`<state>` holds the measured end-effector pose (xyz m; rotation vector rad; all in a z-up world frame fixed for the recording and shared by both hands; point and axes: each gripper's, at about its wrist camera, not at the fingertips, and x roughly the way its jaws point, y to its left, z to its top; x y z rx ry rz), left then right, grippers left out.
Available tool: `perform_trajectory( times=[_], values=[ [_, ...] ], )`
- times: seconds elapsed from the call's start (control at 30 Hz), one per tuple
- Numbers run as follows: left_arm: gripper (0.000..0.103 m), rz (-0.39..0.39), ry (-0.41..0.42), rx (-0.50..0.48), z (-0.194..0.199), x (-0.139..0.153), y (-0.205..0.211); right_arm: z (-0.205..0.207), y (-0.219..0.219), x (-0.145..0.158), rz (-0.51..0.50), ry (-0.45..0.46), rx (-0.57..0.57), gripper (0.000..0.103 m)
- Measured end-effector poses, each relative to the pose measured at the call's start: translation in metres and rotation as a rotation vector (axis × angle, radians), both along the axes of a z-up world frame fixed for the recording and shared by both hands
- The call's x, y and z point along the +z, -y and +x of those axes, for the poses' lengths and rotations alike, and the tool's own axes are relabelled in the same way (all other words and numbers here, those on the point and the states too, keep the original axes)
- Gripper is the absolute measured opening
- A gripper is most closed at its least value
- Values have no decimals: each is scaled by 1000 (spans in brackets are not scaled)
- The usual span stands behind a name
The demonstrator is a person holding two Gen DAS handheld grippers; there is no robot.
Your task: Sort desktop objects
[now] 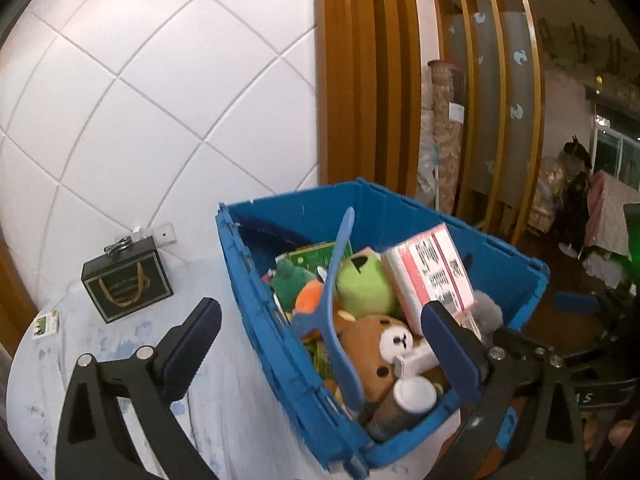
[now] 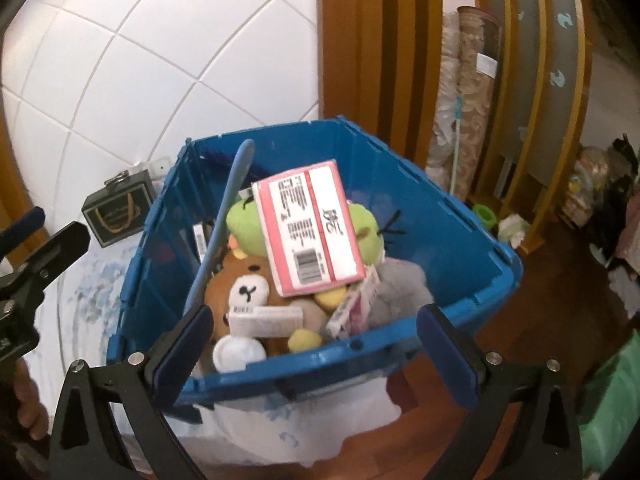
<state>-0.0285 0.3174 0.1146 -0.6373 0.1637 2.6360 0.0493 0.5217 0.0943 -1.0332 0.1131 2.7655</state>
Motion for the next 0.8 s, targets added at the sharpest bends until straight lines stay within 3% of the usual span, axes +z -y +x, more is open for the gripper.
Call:
perform_trajectory(
  times=[0.13,0.8],
  values=[
    [101,-31,23,14,9,-1,-1,10,3,0,-4,-3,-10,103],
    [101,-17,72,-7,21,-5,-5,26,2,1,12,-7,-24,103]
  ],
)
